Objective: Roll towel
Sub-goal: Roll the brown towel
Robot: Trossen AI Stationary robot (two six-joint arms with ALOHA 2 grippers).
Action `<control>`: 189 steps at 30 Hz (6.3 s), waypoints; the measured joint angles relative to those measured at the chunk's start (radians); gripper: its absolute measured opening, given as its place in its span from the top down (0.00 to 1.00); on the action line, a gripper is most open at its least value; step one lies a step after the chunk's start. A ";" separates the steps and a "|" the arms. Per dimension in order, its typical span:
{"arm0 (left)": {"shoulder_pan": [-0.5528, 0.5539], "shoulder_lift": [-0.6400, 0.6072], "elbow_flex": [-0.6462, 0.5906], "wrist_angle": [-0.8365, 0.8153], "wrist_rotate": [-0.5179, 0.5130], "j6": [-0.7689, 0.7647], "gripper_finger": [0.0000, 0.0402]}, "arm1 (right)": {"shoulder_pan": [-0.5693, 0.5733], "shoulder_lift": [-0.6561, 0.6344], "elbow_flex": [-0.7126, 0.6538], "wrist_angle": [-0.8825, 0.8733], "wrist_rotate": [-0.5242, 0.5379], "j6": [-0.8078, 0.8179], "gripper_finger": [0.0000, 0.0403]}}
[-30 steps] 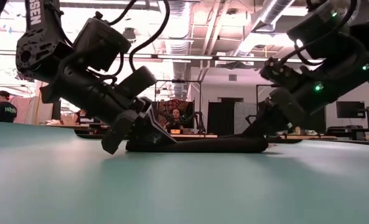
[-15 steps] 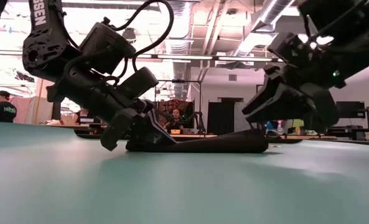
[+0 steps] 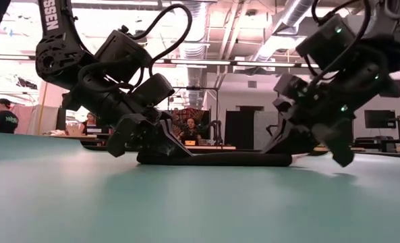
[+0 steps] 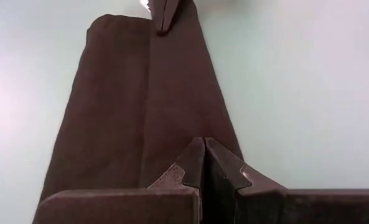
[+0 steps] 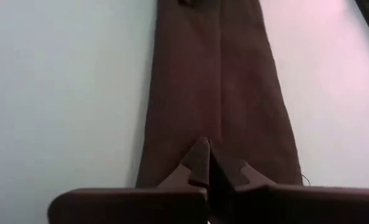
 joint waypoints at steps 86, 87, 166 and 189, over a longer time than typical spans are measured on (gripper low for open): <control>-0.022 0.120 -0.013 0.325 -0.037 -0.124 1.00 | 0.178 0.032 -0.003 0.145 0.056 -0.030 0.37; -0.022 0.120 -0.013 0.324 -0.037 -0.124 1.00 | 0.178 0.045 -0.002 0.151 0.056 -0.029 0.37; 0.057 -0.183 -0.069 -0.067 -0.054 0.024 1.00 | 0.082 0.088 -0.022 0.079 -0.066 0.637 0.86; 0.058 -0.183 -0.071 -0.120 0.054 -0.045 1.00 | -0.084 -0.154 -0.025 -0.108 -0.293 1.276 0.88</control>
